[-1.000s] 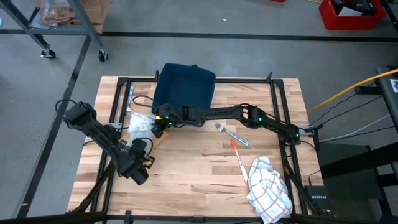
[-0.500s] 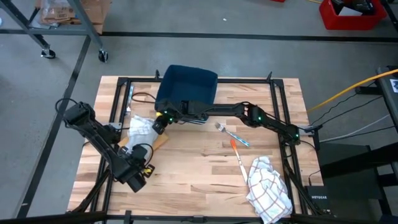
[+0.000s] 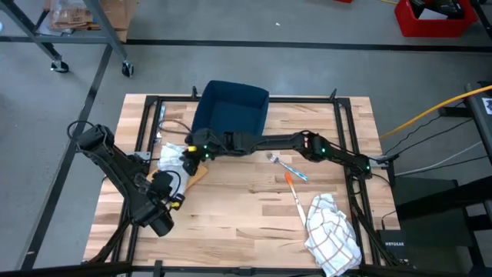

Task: Fold towel
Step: Stack the folded top white patterned towel on top of the yellow towel

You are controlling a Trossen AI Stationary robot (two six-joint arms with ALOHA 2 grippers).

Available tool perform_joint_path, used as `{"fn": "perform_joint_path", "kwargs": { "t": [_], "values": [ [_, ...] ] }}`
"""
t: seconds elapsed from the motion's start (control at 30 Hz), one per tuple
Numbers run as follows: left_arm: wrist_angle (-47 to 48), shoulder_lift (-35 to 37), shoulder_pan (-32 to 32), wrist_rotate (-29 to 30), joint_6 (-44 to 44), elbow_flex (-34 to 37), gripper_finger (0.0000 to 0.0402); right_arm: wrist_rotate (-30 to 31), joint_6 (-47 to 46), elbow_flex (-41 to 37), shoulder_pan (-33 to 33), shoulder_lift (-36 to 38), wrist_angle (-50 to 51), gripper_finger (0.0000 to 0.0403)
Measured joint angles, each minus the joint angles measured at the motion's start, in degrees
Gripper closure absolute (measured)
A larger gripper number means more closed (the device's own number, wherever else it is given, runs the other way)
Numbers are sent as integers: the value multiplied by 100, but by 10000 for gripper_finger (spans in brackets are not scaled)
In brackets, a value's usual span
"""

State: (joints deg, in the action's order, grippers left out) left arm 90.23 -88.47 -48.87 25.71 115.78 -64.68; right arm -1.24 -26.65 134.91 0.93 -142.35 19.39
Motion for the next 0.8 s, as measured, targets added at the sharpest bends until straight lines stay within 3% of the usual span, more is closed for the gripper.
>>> {"fn": "perform_joint_path", "kwargs": {
  "t": [0.3,0.5,0.8],
  "values": [
    [-91,84,-303,62,-71,-447,396,622,185,11,-186,-371,-500,276],
    [-87,90,-506,66,-360,-1062,396,673,153,-2,-152,-807,-585,276],
    [-78,90,-685,66,-656,-1375,396,822,142,-131,-252,-968,143,276]
  ]
}}
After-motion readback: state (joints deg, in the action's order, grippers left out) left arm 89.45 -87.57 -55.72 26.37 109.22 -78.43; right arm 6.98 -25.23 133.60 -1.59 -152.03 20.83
